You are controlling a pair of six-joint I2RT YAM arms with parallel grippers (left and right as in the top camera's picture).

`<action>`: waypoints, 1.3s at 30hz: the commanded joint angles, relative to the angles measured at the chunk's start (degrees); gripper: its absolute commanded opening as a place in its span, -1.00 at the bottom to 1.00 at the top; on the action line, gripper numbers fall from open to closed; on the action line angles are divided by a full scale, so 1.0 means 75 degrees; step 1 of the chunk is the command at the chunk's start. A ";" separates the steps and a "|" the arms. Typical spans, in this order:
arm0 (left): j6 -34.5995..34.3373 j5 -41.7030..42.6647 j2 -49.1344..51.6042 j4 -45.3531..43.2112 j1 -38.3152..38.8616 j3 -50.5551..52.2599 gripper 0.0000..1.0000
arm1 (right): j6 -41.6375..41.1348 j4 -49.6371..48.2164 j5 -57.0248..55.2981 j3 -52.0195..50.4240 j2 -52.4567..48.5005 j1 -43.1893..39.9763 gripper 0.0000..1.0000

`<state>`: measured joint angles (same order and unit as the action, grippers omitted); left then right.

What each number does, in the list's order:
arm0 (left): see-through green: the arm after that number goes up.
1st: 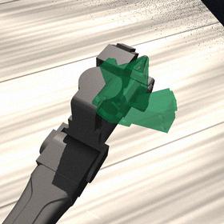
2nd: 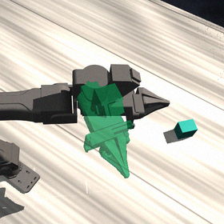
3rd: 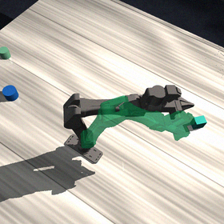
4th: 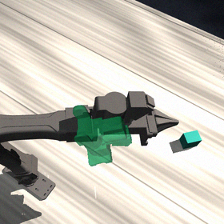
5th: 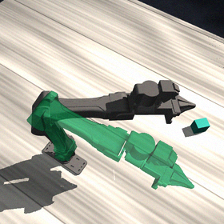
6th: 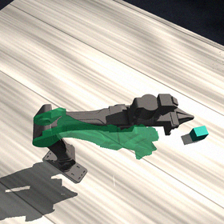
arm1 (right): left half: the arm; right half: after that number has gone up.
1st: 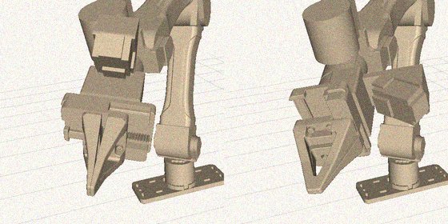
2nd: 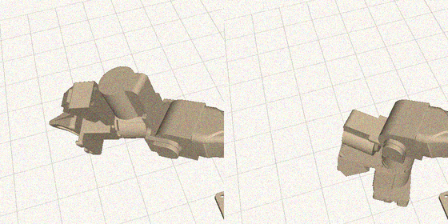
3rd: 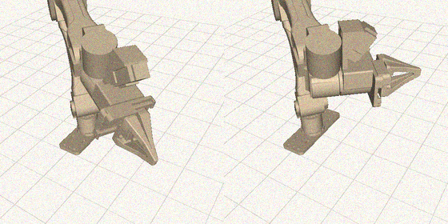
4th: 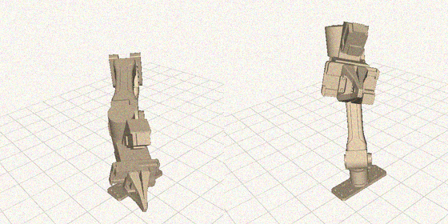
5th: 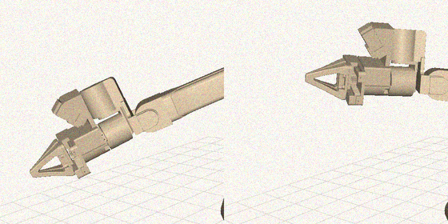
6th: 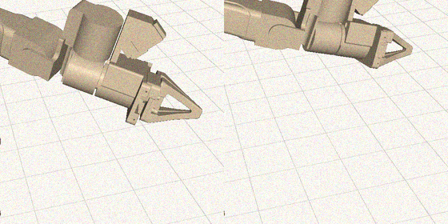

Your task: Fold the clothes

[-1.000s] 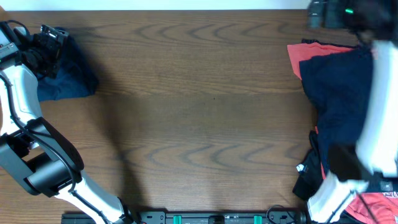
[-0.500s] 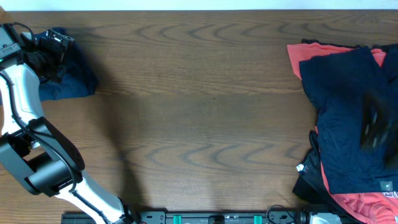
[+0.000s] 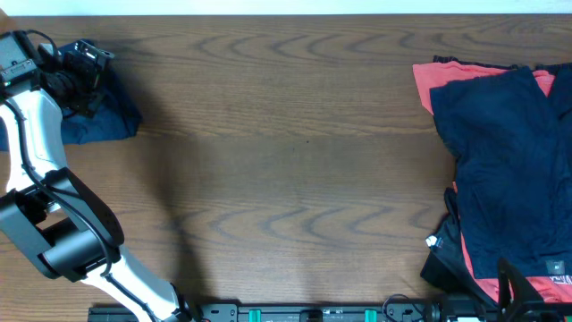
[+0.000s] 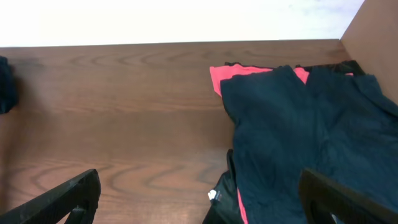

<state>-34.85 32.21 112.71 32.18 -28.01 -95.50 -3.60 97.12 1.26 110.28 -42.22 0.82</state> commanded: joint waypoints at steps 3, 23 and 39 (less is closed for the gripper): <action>0.0090 0.0050 -0.0213 0.0023 -0.0003 -0.0154 0.96 | 0.0090 0.0017 -0.0082 -0.0076 -0.0114 0.0044 0.98; 0.0087 0.0050 -0.0213 0.0023 -0.0003 -0.0154 0.96 | 0.0090 0.0015 -0.0085 -0.0076 0.0280 0.0064 0.99; 0.0087 0.0050 -0.0213 0.0023 -0.0003 -0.0154 0.96 | 0.0125 -0.5149 0.0382 -0.3115 0.3937 0.0391 0.99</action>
<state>-34.72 32.23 112.71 32.25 -28.01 -95.50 -4.47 60.84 3.70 94.76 -15.64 3.46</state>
